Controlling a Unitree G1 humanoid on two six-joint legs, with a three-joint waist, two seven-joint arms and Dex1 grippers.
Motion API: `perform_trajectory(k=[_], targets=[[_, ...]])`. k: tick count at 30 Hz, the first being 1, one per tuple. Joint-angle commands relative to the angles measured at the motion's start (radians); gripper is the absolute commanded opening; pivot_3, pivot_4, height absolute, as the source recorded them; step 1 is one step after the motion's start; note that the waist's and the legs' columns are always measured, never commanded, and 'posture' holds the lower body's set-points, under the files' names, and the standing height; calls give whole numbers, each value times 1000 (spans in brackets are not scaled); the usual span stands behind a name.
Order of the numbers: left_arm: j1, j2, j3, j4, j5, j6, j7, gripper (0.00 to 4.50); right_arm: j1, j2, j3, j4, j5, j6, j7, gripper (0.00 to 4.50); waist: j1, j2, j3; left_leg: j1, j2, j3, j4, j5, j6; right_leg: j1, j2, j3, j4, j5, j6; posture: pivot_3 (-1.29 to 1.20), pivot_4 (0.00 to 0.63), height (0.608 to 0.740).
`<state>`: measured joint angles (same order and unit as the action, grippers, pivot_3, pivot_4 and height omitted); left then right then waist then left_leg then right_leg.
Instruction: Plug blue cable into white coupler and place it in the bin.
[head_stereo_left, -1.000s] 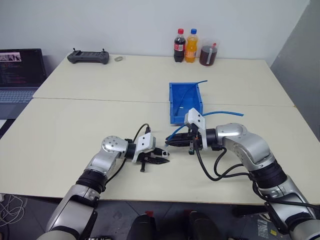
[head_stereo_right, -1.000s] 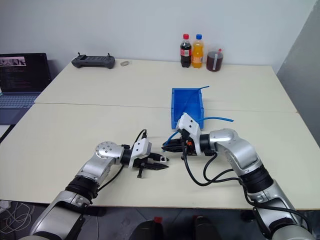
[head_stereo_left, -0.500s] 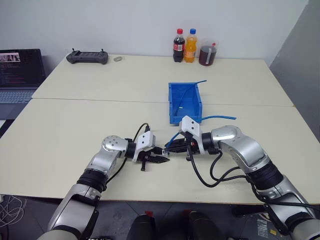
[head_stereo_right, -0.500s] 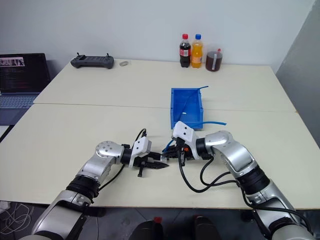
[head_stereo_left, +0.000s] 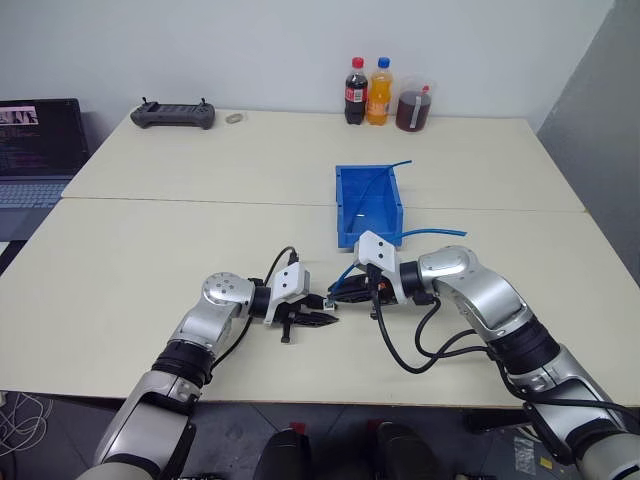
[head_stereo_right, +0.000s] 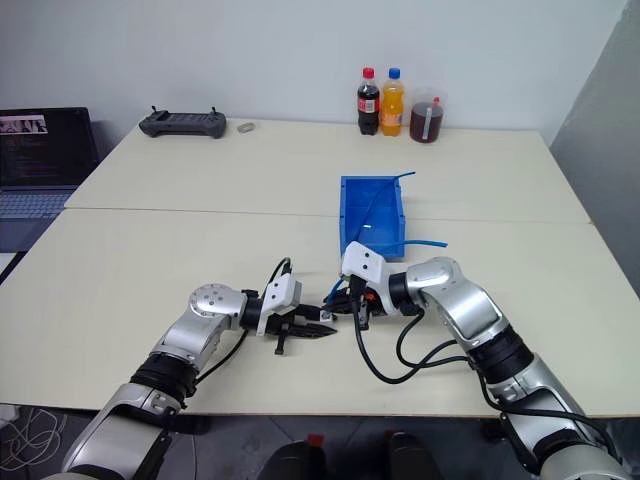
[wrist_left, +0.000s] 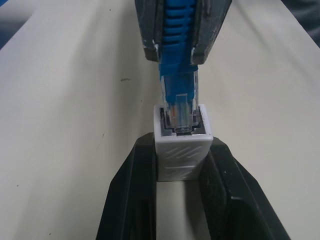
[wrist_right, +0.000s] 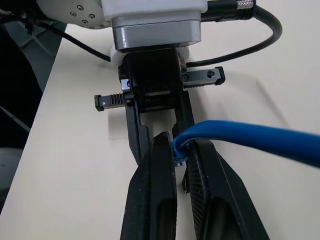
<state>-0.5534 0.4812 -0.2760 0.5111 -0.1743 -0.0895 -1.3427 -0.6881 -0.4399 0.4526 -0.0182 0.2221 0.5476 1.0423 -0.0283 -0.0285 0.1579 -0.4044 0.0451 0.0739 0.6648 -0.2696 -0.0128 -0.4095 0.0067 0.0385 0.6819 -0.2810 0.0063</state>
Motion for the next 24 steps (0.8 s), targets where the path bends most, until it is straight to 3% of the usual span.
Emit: perform_trajectory(k=[1,9,18,24], targets=[[8,3,9,-20,11,11,3,816,-27,-22,72,-1,-86,-41,29,90,0,0,0,0,0,0,0,0,0,0,0,0,0,0,0,0,150,740],[25,9,16,-43,11,13,6,816,-75,17,111,45,-122,7,47,90,-2,0,-1,1,0,0,0,0,0,1,0,0,1,0,0,0,150,740],[46,13,18,-76,17,18,30,816,-21,7,135,115,-152,-19,77,90,-3,0,-4,4,1,0,0,0,0,3,0,0,1,0,0,0,150,740],[45,9,27,-81,20,14,49,816,-18,28,77,147,-134,-5,41,90,-3,0,-7,4,0,0,0,0,0,4,0,0,0,0,0,0,150,740]])
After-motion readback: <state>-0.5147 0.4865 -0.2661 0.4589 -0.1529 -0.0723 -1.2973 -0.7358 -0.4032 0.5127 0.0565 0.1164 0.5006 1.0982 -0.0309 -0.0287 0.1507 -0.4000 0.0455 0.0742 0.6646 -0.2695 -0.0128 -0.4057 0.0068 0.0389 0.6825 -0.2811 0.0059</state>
